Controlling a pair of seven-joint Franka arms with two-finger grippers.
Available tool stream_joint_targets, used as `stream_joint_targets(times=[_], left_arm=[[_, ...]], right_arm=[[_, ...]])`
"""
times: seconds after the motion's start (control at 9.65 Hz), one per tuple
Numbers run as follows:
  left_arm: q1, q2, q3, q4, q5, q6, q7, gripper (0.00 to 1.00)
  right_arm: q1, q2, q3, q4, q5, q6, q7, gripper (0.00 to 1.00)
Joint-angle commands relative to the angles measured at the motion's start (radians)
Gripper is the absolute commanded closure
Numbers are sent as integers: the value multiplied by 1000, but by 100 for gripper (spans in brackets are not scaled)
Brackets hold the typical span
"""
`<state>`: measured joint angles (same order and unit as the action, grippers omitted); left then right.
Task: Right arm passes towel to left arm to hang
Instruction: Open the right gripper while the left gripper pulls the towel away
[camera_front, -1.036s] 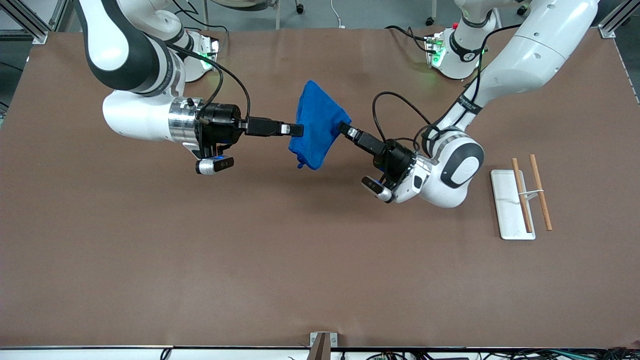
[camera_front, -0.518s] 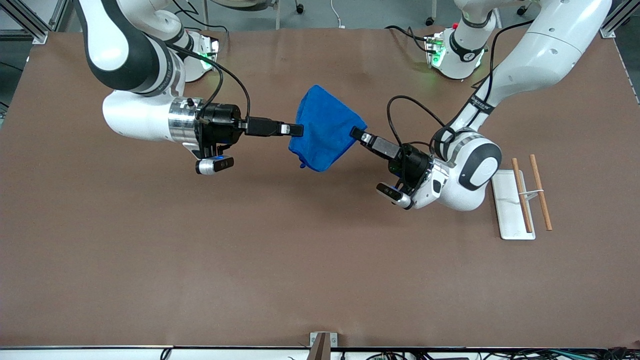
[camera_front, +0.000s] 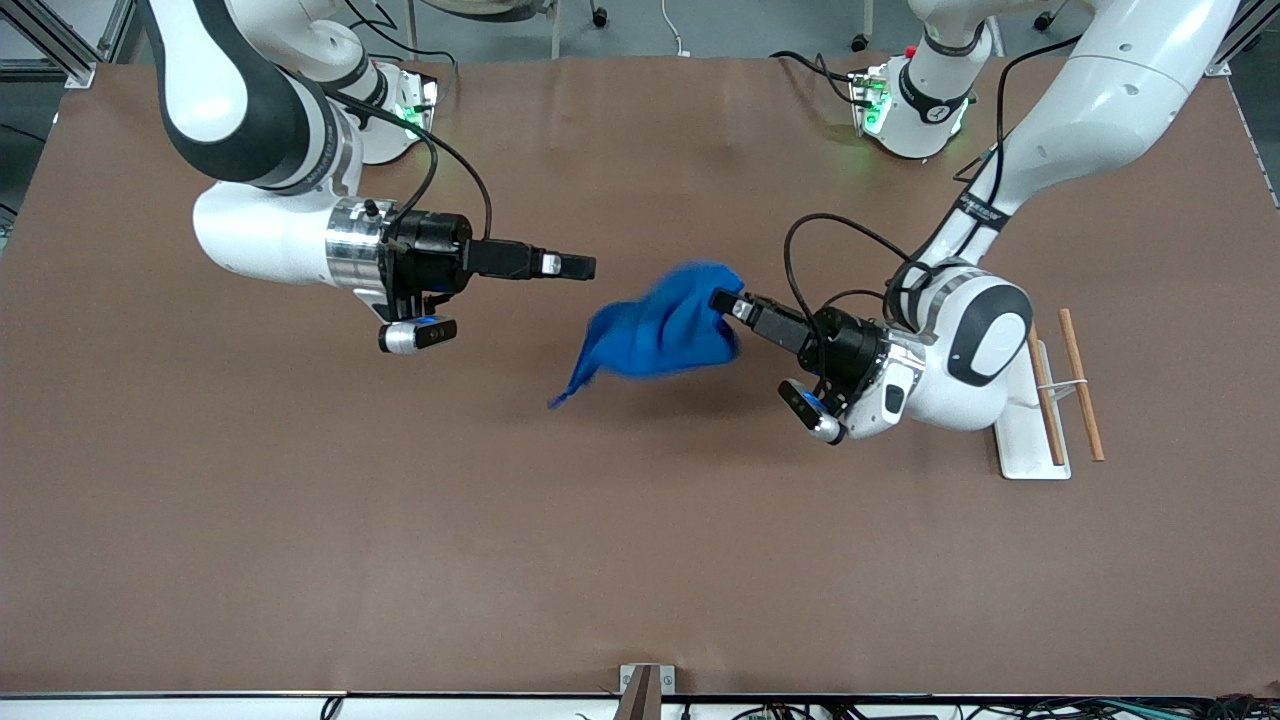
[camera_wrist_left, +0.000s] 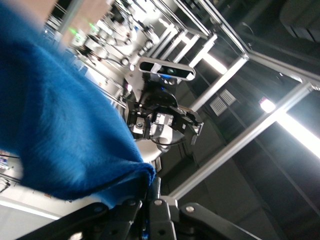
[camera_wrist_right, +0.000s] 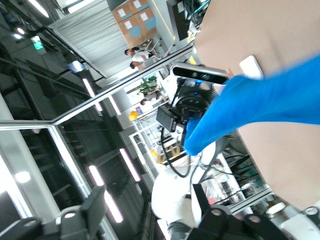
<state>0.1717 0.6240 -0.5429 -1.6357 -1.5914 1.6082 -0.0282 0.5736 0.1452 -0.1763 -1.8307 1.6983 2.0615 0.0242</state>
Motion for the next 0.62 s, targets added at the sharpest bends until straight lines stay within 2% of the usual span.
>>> stream_joint_targets(times=[0.0,0.21,0.52], left_arm=[[50,-1,8,37,182,59,-114,100],[109,-1,8,92,366,67,-223,100],[166,-1,8,180,600,67,-372,100]], right_arm=[[-60,-16,5,18,-202,-9,5,0],[-119,-19,3,16,-526,-9,5,0],[-217,-32,1,10,-942,-8,13,0]])
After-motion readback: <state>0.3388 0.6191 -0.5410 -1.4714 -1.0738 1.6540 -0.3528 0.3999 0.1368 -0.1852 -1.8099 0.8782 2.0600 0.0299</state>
